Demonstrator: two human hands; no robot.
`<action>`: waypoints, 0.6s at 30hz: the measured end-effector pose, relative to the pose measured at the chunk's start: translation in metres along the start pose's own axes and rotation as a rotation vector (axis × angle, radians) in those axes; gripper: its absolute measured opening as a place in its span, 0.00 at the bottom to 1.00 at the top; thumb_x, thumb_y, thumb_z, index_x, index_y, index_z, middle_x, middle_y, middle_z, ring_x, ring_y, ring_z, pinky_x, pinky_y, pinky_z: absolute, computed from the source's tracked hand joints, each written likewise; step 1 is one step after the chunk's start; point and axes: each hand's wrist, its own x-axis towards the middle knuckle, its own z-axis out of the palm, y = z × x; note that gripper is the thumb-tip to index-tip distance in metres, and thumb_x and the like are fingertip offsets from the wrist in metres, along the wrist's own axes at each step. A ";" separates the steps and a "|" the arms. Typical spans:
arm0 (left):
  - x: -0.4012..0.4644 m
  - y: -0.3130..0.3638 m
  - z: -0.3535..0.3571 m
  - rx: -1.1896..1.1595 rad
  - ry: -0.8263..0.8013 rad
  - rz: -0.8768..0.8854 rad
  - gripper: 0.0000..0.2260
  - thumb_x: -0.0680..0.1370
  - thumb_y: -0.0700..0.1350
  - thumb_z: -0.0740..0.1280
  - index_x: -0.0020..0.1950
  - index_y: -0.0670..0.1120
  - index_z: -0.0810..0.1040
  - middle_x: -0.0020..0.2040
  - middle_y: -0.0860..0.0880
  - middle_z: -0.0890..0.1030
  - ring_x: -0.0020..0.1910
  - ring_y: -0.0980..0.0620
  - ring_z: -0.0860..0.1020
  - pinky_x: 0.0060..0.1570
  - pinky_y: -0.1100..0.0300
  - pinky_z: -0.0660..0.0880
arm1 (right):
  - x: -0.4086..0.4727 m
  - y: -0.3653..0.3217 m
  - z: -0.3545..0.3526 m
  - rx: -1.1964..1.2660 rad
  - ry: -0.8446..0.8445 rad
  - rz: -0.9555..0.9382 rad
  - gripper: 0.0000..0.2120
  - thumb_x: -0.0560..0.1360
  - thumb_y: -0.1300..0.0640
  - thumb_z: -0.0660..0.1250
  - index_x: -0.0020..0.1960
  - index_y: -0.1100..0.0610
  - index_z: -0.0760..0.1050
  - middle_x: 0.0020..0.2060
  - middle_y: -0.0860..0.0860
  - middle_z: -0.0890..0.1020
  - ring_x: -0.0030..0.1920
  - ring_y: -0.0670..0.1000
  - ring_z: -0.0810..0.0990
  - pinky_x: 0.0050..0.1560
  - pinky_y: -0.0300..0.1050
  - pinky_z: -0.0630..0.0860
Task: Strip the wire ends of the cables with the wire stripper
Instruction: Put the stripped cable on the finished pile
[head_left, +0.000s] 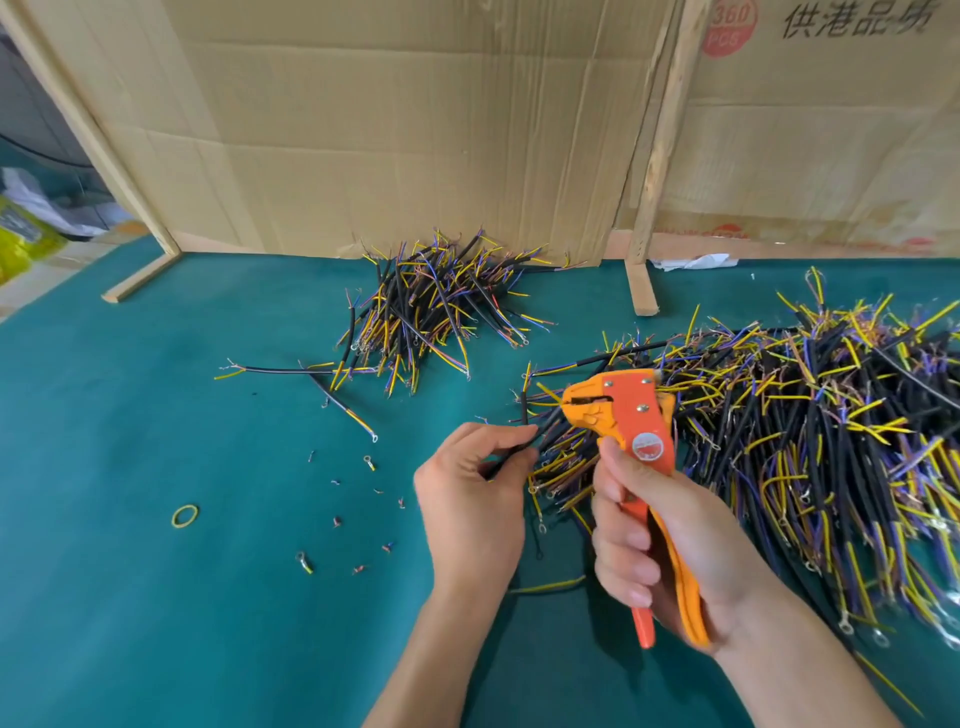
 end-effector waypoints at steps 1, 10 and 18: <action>0.003 0.003 0.003 0.021 -0.023 0.019 0.14 0.70 0.33 0.77 0.42 0.54 0.87 0.39 0.57 0.83 0.40 0.58 0.82 0.44 0.59 0.79 | 0.001 0.001 0.001 0.029 0.023 -0.037 0.16 0.72 0.46 0.71 0.36 0.56 0.70 0.24 0.51 0.63 0.17 0.48 0.62 0.18 0.38 0.64; 0.085 0.016 -0.033 0.515 -0.054 0.288 0.07 0.77 0.48 0.70 0.53 0.50 0.85 0.52 0.53 0.86 0.52 0.51 0.80 0.56 0.58 0.72 | 0.019 0.000 -0.022 0.245 0.133 -0.228 0.06 0.68 0.54 0.72 0.42 0.56 0.80 0.35 0.55 0.77 0.32 0.55 0.80 0.35 0.51 0.82; 0.143 -0.076 -0.174 1.072 0.237 -0.498 0.21 0.78 0.45 0.63 0.72 0.46 0.67 0.70 0.35 0.66 0.70 0.35 0.62 0.69 0.43 0.60 | 0.027 0.018 -0.025 0.122 -0.030 -0.130 0.21 0.59 0.54 0.86 0.45 0.58 0.81 0.37 0.57 0.77 0.36 0.61 0.81 0.41 0.56 0.81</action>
